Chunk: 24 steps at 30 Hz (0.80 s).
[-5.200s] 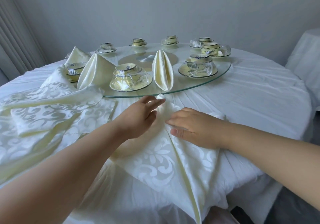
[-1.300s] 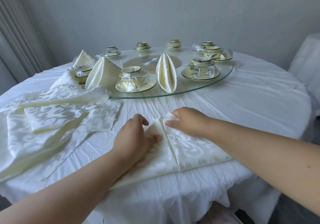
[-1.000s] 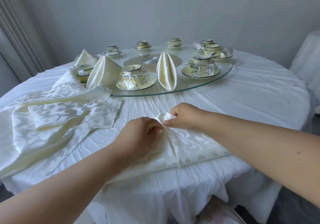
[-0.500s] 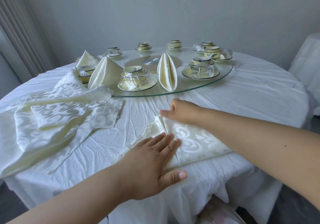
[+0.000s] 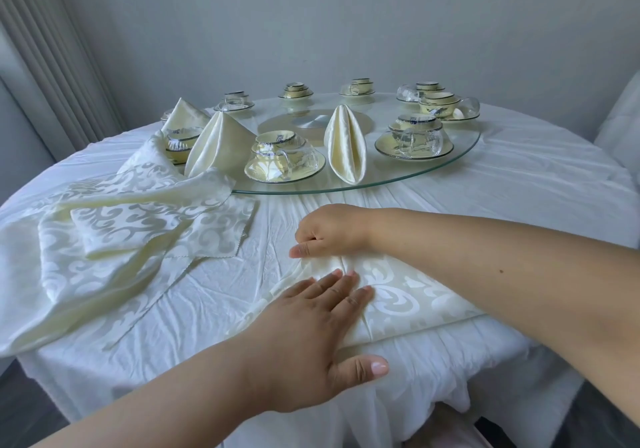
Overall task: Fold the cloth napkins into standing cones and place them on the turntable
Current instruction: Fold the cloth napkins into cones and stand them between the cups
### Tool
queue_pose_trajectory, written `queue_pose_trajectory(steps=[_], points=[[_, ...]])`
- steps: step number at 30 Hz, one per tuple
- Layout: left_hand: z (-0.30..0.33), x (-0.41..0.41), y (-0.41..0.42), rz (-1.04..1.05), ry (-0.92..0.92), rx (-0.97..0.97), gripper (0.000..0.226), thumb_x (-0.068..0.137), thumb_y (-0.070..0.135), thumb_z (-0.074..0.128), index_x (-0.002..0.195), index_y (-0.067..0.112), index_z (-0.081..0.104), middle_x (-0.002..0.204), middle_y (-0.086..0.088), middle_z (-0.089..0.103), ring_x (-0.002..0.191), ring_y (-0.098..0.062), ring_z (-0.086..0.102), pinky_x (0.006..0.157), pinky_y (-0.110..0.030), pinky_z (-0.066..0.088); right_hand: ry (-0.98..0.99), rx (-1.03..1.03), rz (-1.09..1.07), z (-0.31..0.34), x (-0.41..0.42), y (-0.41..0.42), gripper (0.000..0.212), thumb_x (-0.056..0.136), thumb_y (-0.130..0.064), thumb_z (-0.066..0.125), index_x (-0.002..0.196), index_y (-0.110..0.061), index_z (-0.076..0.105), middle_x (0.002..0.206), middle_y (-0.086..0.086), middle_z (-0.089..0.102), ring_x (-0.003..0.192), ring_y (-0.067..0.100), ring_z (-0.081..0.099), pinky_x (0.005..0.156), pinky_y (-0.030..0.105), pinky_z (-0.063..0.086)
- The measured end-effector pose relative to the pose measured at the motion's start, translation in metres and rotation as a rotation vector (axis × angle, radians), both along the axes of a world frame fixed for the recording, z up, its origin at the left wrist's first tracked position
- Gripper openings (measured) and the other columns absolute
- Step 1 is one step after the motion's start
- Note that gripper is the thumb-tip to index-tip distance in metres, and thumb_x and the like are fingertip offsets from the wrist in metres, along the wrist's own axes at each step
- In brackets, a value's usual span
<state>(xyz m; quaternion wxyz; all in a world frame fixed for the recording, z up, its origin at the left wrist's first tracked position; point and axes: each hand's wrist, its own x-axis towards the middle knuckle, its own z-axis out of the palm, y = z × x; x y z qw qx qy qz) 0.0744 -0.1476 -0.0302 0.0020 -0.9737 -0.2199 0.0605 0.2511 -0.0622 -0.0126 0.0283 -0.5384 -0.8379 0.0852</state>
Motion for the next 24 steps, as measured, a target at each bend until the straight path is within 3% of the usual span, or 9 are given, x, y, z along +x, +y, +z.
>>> queue_pose_trajectory(steps=[2, 5, 8, 11, 14, 17, 21, 24], points=[[0.002, 0.000, 0.001, -0.005, -0.005, 0.002, 0.091, 0.076, 0.078, 0.004, 0.152, 0.030, -0.007, 0.161, 0.004, -0.011, 0.146, -0.009, -0.015, 0.120, -0.033, -0.003, -0.011, 0.005, -0.009, -0.001, 0.000, -0.004, 0.047, 0.092, -0.056, 0.045, 0.066, -0.018, 0.041, 0.064, -0.003, 0.046, 0.059, 0.013, 0.040, 0.059, 0.032, 0.032], [0.005, 0.000, 0.001, -0.005, -0.007, 0.001, 0.090, 0.077, 0.078, 0.006, 0.153, 0.030, -0.005, 0.161, 0.005, -0.010, 0.146, -0.008, -0.013, 0.120, -0.032, -0.002, 0.006, 0.017, -0.012, -0.003, 0.002, -0.007, 0.043, 0.091, -0.060, 0.043, 0.082, -0.018, 0.047, 0.074, -0.003, 0.054, 0.067, 0.015, 0.047, 0.062, 0.032, 0.036], [0.005, 0.000, 0.001, -0.005, -0.001, -0.003, 0.089, 0.077, 0.078, 0.007, 0.152, 0.032, -0.007, 0.160, 0.007, -0.015, 0.145, -0.006, -0.016, 0.120, -0.032, -0.003, 0.226, 0.153, -0.051, 0.000, 0.012, -0.006, 0.041, 0.096, -0.052, 0.039, 0.091, -0.014, 0.054, 0.082, -0.001, 0.055, 0.074, 0.015, 0.050, 0.070, 0.034, 0.042], [0.001, -0.001, 0.004, -0.010, -0.014, -0.018, 0.086, 0.080, 0.077, 0.011, 0.152, 0.034, -0.009, 0.159, 0.009, -0.017, 0.144, -0.004, -0.020, 0.120, -0.032, -0.006, 0.491, 0.183, -0.181, 0.005, 0.028, -0.004, 0.048, 0.098, -0.049, 0.035, 0.081, -0.014, 0.062, 0.084, 0.005, 0.062, 0.082, 0.022, 0.059, 0.082, 0.038, 0.047], [0.000, -0.002, 0.005, -0.017, -0.003, -0.020, 0.085, 0.081, 0.077, 0.011, 0.151, 0.035, -0.013, 0.158, 0.009, -0.020, 0.142, -0.004, -0.024, 0.119, -0.033, -0.008, 0.265, 0.064, -0.134, -0.001, 0.027, -0.005, 0.043, 0.098, -0.050, 0.036, 0.068, -0.023, 0.050, 0.070, -0.005, 0.053, 0.068, 0.012, 0.052, 0.065, 0.029, 0.040], [0.000, -0.002, 0.004, -0.013, 0.002, -0.016, 0.086, 0.080, 0.077, 0.010, 0.150, 0.034, -0.015, 0.158, 0.008, -0.022, 0.142, -0.005, -0.025, 0.119, -0.034, -0.009, 0.029, 0.085, -0.076, -0.011, 0.016, -0.003, 0.044, 0.096, -0.055, 0.035, 0.066, -0.023, 0.041, 0.072, -0.002, 0.052, 0.073, 0.020, 0.053, 0.067, 0.037, 0.042], [-0.002, -0.002, 0.004, -0.021, 0.000, -0.007, 0.086, 0.081, 0.076, 0.010, 0.151, 0.032, -0.015, 0.158, 0.007, -0.022, 0.142, -0.007, -0.025, 0.119, -0.035, -0.010, -0.018, 0.068, -0.035, -0.008, 0.007, -0.003, 0.049, 0.096, -0.053, 0.039, 0.067, -0.015, 0.046, 0.077, -0.003, 0.048, 0.068, 0.015, 0.048, 0.067, 0.035, 0.039], [-0.002, -0.002, 0.005, -0.022, 0.000, -0.007, 0.087, 0.082, 0.076, 0.012, 0.151, 0.031, -0.015, 0.158, 0.006, -0.023, 0.142, -0.007, -0.025, 0.119, -0.036, -0.009, -0.017, 0.041, -0.038, -0.005, 0.004, -0.004, 0.048, 0.096, -0.051, 0.044, 0.061, -0.017, 0.038, 0.065, 0.001, 0.047, 0.058, 0.013, 0.040, 0.058, 0.034, 0.033]])
